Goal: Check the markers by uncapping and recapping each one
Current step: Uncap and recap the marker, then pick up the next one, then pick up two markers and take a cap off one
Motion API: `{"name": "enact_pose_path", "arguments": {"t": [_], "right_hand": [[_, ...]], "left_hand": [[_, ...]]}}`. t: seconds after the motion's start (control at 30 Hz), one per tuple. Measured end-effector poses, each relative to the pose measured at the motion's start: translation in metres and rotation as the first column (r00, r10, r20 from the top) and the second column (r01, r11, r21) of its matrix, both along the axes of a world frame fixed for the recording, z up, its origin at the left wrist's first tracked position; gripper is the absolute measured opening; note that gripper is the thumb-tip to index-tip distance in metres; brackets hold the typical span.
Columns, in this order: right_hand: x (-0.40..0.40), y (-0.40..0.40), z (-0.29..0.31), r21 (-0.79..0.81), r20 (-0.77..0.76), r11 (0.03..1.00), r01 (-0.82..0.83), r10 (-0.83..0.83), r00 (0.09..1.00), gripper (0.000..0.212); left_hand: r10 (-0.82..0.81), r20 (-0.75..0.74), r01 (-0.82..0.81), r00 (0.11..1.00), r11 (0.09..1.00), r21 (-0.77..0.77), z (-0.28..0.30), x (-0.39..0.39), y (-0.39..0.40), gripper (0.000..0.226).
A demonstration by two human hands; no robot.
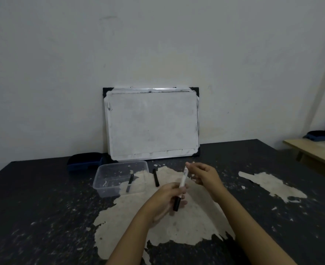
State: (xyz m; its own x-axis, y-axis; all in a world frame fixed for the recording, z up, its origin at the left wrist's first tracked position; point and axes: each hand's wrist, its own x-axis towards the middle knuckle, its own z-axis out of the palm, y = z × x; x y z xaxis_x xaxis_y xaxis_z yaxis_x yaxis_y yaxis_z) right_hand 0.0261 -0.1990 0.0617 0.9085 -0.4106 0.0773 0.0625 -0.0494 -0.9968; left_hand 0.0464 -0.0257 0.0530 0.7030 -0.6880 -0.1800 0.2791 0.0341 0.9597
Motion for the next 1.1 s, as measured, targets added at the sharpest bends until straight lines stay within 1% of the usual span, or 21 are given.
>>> {"name": "enact_pose_path", "arguments": {"t": [0.07, 0.13, 0.17, 0.23, 0.3, 0.37, 0.43, 0.47, 0.53, 0.57, 0.63, 0.73, 0.83, 0.93, 1.03, 1.1], "right_hand": [[0.001, -0.004, -0.001, -0.028, 0.020, 0.998, 0.049, -0.048, 0.999, 0.024], [0.004, -0.006, -0.003, -0.083, 0.039, 0.994, 0.068, -0.065, 0.997, 0.027], [0.006, -0.006, -0.004, -0.109, 0.043, 0.992, 0.066, -0.062, 0.997, 0.027], [0.009, -0.009, -0.007, -0.143, 0.045, 0.988, 0.051, -0.045, 0.998, 0.023], [0.013, -0.017, -0.015, -0.210, 0.067, 0.971, 0.115, -0.103, 0.992, 0.019], [0.015, -0.026, -0.027, -0.317, 0.105, 0.918, 0.238, -0.215, 0.971, 0.017], [0.014, -0.033, -0.037, -0.454, 0.139, 0.824, 0.338, -0.310, 0.941, 0.014], [0.012, -0.035, -0.041, -0.513, 0.145, 0.777, 0.365, -0.340, 0.929, 0.012], [0.010, -0.040, -0.047, -0.569, 0.143, 0.719, 0.399, -0.392, 0.909, 0.016], [0.009, -0.042, -0.049, -0.575, 0.131, 0.708, 0.410, -0.415, 0.900, 0.022], [0.007, -0.045, -0.054, -0.551, 0.090, 0.724, 0.415, -0.443, 0.892, 0.032], [0.008, -0.046, -0.056, -0.540, 0.060, 0.740, 0.401, -0.442, 0.895, 0.029], [0.008, -0.045, -0.055, -0.554, 0.056, 0.734, 0.393, -0.438, 0.897, 0.027], [0.007, -0.044, -0.053, -0.561, 0.054, 0.736, 0.379, -0.424, 0.904, 0.028], [0.006, -0.044, -0.051, -0.537, 0.048, 0.755, 0.377, -0.419, 0.907, 0.025], [0.006, -0.044, -0.051, -0.532, 0.042, 0.759, 0.375, -0.419, 0.907, 0.025]], "left_hand": [[0.010, 0.106, -0.018, 0.994, 0.997, 0.078, -0.002, -0.001, -0.003, 0.020], [0.053, 0.149, -0.070, 0.987, 0.991, 0.115, -0.004, -0.002, -0.008, 0.018], [0.079, 0.145, -0.097, 0.986, 0.987, 0.125, -0.005, -0.002, -0.010, 0.017], [0.138, 0.088, -0.148, 0.986, 0.981, 0.123, -0.008, -0.002, -0.015, 0.013], [0.215, 0.083, -0.226, 0.973, 0.962, 0.150, -0.008, 0.003, -0.022, 0.012], [0.300, 0.165, -0.332, 0.940, 0.917, 0.221, -0.008, 0.013, -0.034, 0.023], [0.357, 0.267, -0.424, 0.895, 0.868, 0.259, -0.007, 0.025, -0.048, 0.030], [0.370, 0.310, -0.454, 0.876, 0.849, 0.271, -0.004, 0.030, -0.055, 0.032], [0.379, 0.366, -0.497, 0.850, 0.806, 0.321, 0.003, 0.039, -0.070, 0.032], [0.374, 0.381, -0.506, 0.846, 0.788, 0.350, 0.006, 0.042, -0.077, 0.031], [0.352, 0.407, -0.512, 0.843, 0.757, 0.406, 0.008, 0.048, -0.090, 0.029], [0.322, 0.439, -0.521, 0.839, 0.707, 0.478, 0.004, 0.052, -0.101, 0.036], [0.297, 0.478, -0.530, 0.827, 0.696, 0.485, -0.003, 0.054, -0.108, 0.043], [0.309, 0.502, -0.557, 0.808, 0.679, 0.478, -0.006, 0.051, -0.110, 0.056], [0.321, 0.531, -0.585, 0.784, 0.669, 0.459, -0.008, 0.050, -0.111, 0.058], [0.328, 0.551, -0.600, 0.767, 0.672, 0.435, -0.011, 0.050, -0.111, 0.064]]}}
